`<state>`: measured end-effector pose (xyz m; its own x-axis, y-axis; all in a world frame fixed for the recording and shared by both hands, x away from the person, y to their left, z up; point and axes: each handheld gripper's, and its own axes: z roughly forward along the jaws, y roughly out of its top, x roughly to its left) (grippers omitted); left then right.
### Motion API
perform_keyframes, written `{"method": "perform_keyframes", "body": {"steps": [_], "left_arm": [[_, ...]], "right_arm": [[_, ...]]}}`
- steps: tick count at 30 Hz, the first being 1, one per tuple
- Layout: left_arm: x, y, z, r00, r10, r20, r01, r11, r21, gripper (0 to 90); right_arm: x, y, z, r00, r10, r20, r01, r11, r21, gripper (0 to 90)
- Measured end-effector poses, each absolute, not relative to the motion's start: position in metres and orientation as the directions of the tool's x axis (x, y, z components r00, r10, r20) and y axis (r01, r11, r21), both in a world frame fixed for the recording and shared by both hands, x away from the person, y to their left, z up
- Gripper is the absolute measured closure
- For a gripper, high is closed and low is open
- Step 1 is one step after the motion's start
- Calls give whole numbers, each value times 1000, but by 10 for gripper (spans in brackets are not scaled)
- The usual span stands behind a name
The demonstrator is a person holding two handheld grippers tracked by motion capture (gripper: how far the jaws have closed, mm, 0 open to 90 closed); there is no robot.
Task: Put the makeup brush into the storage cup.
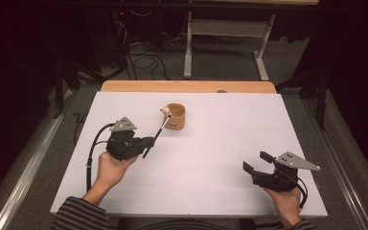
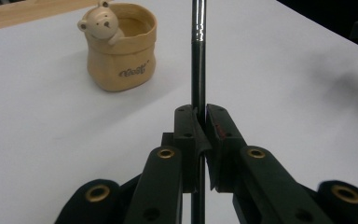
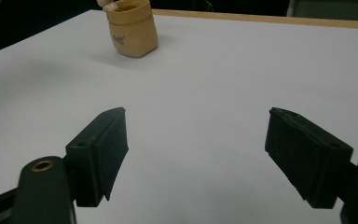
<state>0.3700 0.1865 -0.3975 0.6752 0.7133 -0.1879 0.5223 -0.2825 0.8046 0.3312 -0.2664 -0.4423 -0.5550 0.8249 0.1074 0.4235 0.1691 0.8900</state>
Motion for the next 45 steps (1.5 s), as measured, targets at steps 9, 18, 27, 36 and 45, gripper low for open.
{"method": "perform_keyframes", "body": {"steps": [9, 18, 27, 36, 45], "left_arm": [[357, 180, -399, 707, 680, -196, 499, -283, 819, 839], [347, 173, -403, 734, 646, -210, 488, -287, 824, 839], [341, 167, -409, 747, 629, -216, 480, -285, 830, 839], [335, 159, -410, 771, 603, -205, 453, -293, 842, 839], [332, 153, -412, 793, 579, -189, 430, -313, 847, 839]], "right_arm": [[332, -267, -442, -556, 823, 116, 433, 168, 886, 228], [332, -263, -441, -565, 819, 101, 435, 192, 880, 228], [332, -258, -441, -593, 800, 89, 434, 224, 873, 237], [329, -257, -437, -619, 780, 92, 404, 216, 889, 249], [325, -241, -430, -679, 730, 74, 340, 223, 914, 254]]}}
